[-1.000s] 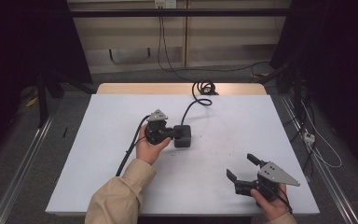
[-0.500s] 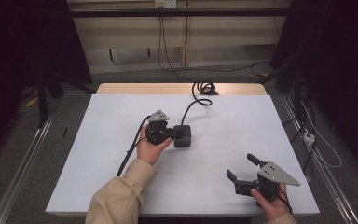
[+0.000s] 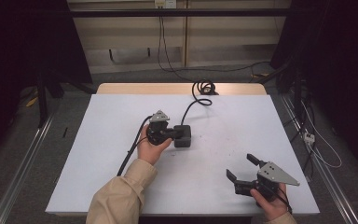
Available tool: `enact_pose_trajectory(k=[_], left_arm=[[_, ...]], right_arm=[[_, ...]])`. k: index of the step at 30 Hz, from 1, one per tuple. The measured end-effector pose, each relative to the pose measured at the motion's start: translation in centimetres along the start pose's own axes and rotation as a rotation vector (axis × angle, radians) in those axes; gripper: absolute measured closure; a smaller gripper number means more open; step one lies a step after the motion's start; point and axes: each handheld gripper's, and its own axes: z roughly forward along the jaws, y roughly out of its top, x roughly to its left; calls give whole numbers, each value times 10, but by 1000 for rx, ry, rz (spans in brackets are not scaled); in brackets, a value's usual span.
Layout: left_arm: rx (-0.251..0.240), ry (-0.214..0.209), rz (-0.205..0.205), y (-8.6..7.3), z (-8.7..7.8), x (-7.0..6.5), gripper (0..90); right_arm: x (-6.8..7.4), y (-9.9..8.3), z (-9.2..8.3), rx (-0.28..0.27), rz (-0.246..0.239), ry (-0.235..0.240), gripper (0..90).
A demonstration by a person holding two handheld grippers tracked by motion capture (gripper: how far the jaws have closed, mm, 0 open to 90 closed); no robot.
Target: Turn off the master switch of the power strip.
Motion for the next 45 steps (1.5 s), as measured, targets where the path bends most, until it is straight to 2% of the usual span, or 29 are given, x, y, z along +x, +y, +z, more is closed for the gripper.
enact_pose_trajectory(k=[6,9,13,19,22,41,45], left_arm=[[0,-1,10,0,0,0,900],[3,0,-11,0,0,0,900],[2,13,17,0,0,-1,900],[11,20,19,1,0,-3,900],[12,25,38,1,1,-4,900],[26,32,44,2,0,-4,900],[25,29,35,2,0,-5,900]], right_arm=[[0,0,0,0,0,0,49],[0,0,0,0,-1,1,49],[0,0,0,0,-1,0,49],[1,0,0,2,-2,3,49],[1,0,0,2,-3,1,49],[2,0,0,1,-3,2,49],[2,0,0,2,-2,3,49]])
